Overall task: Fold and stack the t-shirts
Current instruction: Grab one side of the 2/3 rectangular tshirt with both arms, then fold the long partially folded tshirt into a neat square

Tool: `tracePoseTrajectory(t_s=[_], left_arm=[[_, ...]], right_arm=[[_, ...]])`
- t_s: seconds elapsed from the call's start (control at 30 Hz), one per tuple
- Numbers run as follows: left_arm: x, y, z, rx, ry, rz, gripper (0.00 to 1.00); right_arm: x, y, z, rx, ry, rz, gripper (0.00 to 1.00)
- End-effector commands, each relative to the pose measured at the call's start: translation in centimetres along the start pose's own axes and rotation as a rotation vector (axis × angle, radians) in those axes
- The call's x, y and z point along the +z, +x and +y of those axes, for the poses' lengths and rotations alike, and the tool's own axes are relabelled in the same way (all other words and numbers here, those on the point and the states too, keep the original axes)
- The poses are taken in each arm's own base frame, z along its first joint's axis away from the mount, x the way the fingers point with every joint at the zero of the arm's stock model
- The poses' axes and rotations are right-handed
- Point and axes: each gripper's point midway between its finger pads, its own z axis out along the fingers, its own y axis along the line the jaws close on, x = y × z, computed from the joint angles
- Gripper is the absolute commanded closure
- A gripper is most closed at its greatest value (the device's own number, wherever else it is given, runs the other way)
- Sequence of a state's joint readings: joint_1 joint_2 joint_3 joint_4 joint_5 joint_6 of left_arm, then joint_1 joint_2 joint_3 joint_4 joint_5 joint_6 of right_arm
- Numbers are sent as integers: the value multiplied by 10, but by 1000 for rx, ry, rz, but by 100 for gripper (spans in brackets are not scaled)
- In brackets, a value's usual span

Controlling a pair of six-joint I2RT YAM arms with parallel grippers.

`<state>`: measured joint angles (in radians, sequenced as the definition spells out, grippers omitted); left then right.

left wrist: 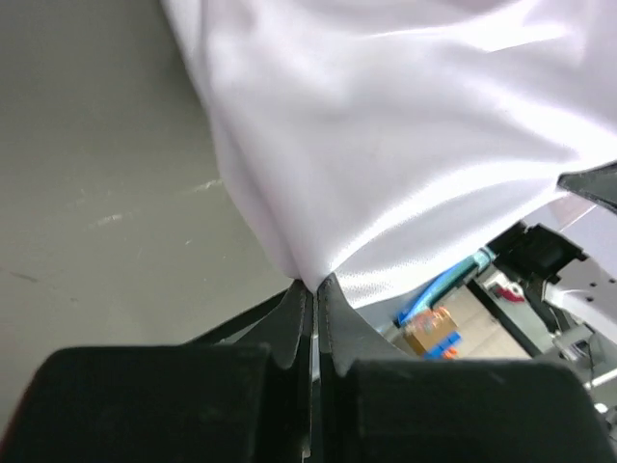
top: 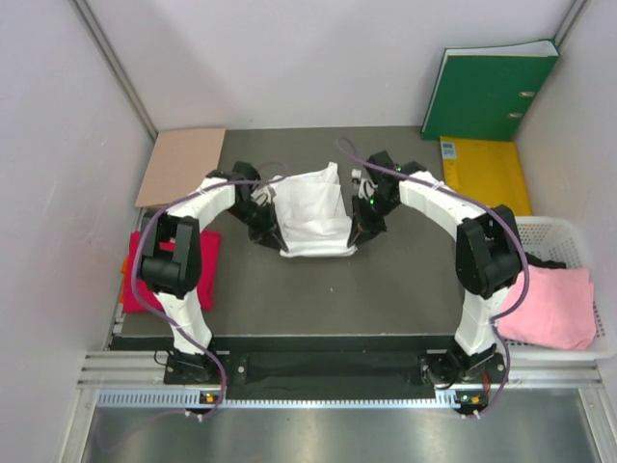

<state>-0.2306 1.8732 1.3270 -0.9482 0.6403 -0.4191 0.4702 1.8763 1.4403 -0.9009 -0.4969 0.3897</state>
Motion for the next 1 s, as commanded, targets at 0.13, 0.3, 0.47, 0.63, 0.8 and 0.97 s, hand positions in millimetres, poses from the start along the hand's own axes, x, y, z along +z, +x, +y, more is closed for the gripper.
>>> tracePoseTrajectory(t_s=[0.13,0.3,0.47,0.63,0.8,0.97], left_arm=[[-52,-55,-44,111,-19,-187,100],[-57,-95,-56,122,-4,-261,100],[-72,-139,-72,125,49,-367,100],[-79,-171,-72,91,95,-420,100],[-82,-198,-67,68,153,-471,100],[-62,-218,-77,31,317,-421,100]], right_arm=[[-42,-83,31,-81,-39,-171,98],[-45,-140,33,-71,-107,-246,97],[-38,-179,29,-74,-189,-291,95],[-28,-209,31,-79,-316,-332,94],[-30,-234,50,-75,-460,-387,92],[-36,-264,57,-52,-539,-485,59]])
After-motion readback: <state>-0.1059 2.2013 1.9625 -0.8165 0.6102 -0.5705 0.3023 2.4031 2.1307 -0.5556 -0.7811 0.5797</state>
